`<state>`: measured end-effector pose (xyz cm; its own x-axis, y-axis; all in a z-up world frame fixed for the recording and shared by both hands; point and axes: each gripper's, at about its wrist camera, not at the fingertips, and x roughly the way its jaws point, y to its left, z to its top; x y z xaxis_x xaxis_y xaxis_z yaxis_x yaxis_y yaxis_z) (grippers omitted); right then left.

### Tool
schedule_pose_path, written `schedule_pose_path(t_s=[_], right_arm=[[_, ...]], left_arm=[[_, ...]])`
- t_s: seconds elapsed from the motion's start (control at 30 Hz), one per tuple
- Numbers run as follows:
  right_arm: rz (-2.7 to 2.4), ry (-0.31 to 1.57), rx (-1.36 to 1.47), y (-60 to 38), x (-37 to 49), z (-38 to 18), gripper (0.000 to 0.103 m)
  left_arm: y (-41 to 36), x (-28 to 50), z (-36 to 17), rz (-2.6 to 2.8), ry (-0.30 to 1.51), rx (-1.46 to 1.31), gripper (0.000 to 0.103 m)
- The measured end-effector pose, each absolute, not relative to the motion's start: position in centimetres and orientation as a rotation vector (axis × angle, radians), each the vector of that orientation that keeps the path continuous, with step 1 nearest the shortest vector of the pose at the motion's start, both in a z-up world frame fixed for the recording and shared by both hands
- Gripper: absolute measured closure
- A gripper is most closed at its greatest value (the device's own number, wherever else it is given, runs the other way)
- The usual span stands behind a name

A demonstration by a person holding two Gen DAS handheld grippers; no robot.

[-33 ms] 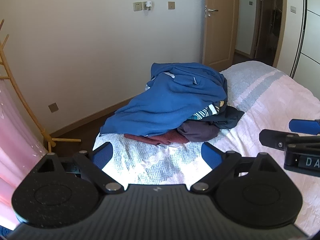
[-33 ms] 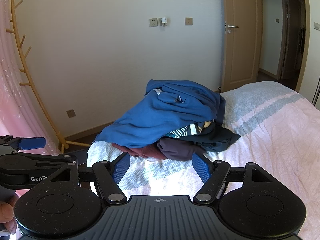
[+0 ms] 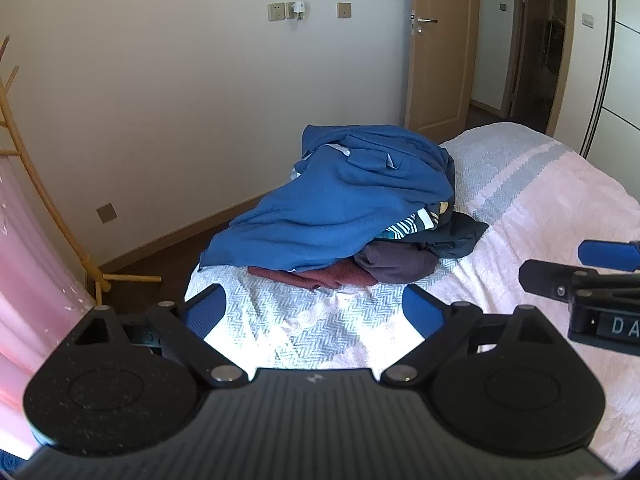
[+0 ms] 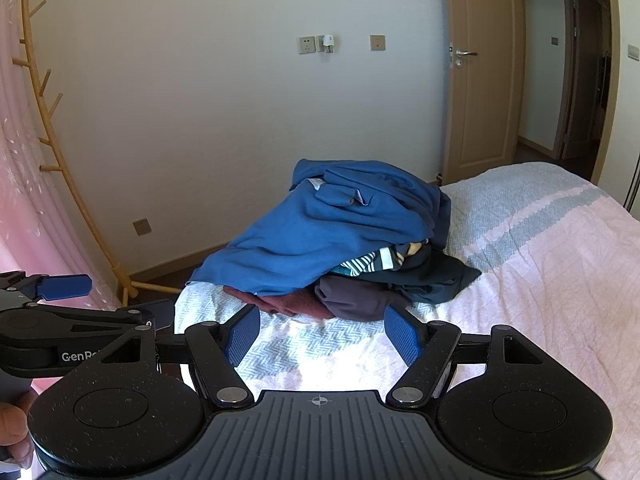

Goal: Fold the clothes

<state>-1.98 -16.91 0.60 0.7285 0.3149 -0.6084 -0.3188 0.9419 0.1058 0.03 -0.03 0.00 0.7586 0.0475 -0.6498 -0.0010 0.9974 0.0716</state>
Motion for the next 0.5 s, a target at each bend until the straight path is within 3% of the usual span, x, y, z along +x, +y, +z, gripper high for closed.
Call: schedule_pose_path(t_s=[0.5], right_arm=[[0.349, 0.658, -0.004, -17.0, -2.0, 0.1, 0.031]], left_arm=[[-0.1, 0.2, -0.3, -0.004, 0.721, 0.041, 0.01]])
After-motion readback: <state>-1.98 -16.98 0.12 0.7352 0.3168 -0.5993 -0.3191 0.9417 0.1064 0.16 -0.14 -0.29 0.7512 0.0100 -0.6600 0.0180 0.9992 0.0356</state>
